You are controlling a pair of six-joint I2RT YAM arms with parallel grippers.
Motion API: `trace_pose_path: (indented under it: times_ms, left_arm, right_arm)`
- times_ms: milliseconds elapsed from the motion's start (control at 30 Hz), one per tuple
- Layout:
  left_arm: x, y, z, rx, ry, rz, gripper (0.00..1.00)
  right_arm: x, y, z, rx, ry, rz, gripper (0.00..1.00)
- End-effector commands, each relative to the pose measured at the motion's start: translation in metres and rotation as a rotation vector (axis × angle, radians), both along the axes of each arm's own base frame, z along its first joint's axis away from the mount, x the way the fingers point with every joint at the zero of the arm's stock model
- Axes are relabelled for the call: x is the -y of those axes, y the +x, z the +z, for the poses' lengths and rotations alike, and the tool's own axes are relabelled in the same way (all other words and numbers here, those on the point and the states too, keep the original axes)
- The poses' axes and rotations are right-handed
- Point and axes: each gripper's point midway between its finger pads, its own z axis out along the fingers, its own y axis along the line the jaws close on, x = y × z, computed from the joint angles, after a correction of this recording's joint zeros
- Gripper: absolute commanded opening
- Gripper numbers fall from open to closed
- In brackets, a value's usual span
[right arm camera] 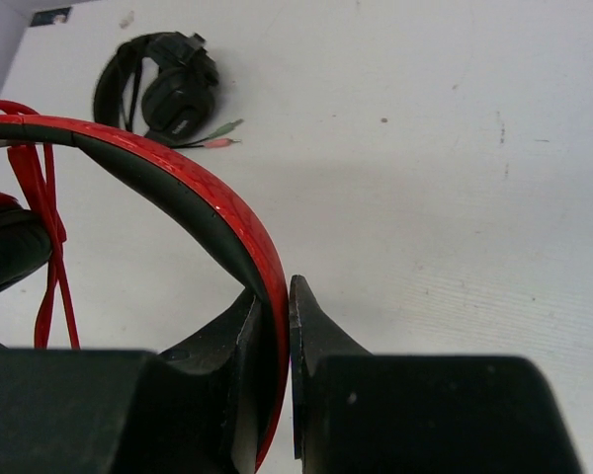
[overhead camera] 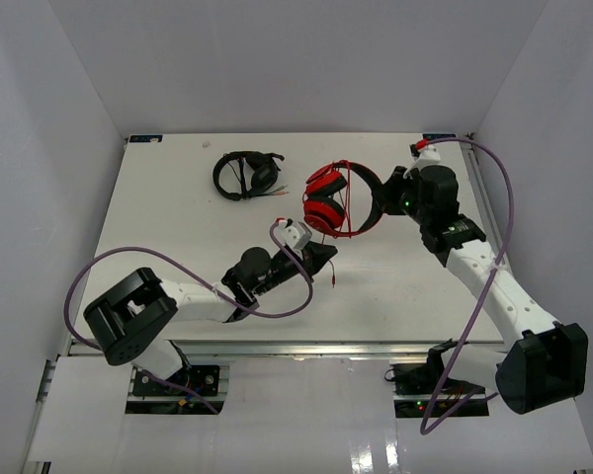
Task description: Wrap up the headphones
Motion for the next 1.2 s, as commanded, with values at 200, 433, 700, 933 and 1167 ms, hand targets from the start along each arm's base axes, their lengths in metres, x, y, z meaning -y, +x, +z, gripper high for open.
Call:
trace_pose_path:
  times_ms: [200,433,700,933,1167]
  left_arm:
    - [0.025,-0.008,-0.070,-0.168,0.118,-0.077,0.11]
    - [0.037,-0.003,-0.102,-0.244,0.158,-0.087,0.13]
    - [0.041,-0.006,-0.118,-0.295,0.174,-0.100,0.23]
    - [0.034,-0.014,-0.112,-0.295,0.169,-0.117,0.31]
    - [0.025,-0.029,-0.085,-0.270,0.169,-0.161,0.43]
  right_arm:
    - [0.036,0.048,-0.019,0.166,-0.182,-0.232,0.08]
    - [0.035,0.054,-0.076,0.100,-0.270,-0.209,0.08]
    - [0.035,0.061,-0.113,0.029,-0.323,-0.202,0.08]
    - [0.033,0.062,-0.135,-0.010,-0.352,-0.178,0.08]
    - [0.031,0.061,-0.142,-0.022,-0.365,-0.153,0.08]
